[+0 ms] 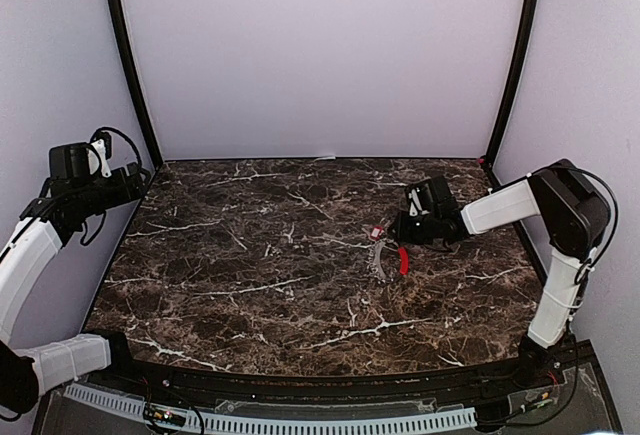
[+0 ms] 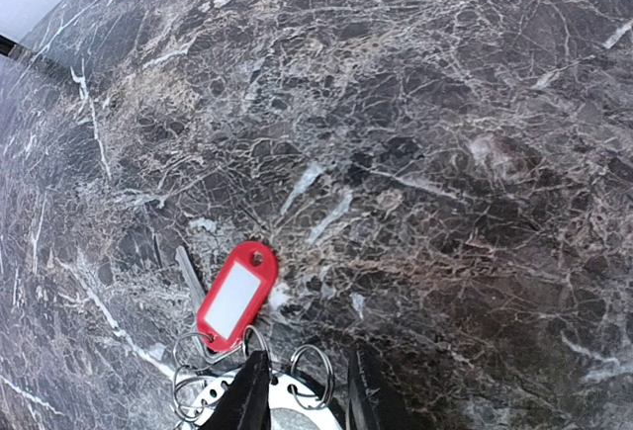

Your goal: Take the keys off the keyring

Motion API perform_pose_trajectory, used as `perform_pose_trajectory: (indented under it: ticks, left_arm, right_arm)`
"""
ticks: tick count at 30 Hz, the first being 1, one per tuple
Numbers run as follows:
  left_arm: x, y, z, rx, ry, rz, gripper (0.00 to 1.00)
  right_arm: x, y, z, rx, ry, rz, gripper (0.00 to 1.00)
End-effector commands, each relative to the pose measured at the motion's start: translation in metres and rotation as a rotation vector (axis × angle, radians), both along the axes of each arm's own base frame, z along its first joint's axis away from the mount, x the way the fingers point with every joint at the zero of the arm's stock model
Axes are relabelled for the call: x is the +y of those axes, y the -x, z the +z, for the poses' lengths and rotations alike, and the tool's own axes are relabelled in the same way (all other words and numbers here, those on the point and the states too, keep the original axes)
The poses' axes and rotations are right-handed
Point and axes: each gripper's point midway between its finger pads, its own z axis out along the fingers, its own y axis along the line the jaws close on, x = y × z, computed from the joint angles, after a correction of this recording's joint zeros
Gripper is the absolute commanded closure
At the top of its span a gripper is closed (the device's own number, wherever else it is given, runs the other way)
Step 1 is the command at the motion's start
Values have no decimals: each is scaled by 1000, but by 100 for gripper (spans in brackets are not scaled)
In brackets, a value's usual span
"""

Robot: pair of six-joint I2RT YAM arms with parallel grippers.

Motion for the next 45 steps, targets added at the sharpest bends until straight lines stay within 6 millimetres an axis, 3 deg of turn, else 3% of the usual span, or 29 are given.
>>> perform_pose_trajectory:
  ticks: [1, 24, 29, 31, 33, 37, 41, 45]
  left_arm:
    - [3, 2, -3, 11, -15, 7, 12]
    - [4, -1, -8, 33, -14, 8, 13]
    - [3, -1, -8, 33, -13, 6, 13]
    - [3, -1, -7, 32, -13, 7, 13]
    - [5, 0, -6, 29, -17, 15, 14]
    - [9, 4, 3, -4, -33, 38, 16]
    - [5, 11, 18, -84, -44, 18, 16]
    - [-16, 17, 31, -156, 1, -92, 18]
  right_arm:
    - [8, -12, 2, -22, -42, -4, 73]
    - [6, -1, -14, 13, -72, -21, 81]
    - [4, 2, -14, 6, -74, -23, 86]
    - [6, 1, -11, -4, -85, -10, 98]
    - [7, -1, -3, -31, -94, -3, 100]
    - [13, 3, 53, -224, -191, 51, 100]
    - [17, 22, 101, -382, -230, 154, 100]
    - [28, 50, 144, -503, -287, 286, 100]
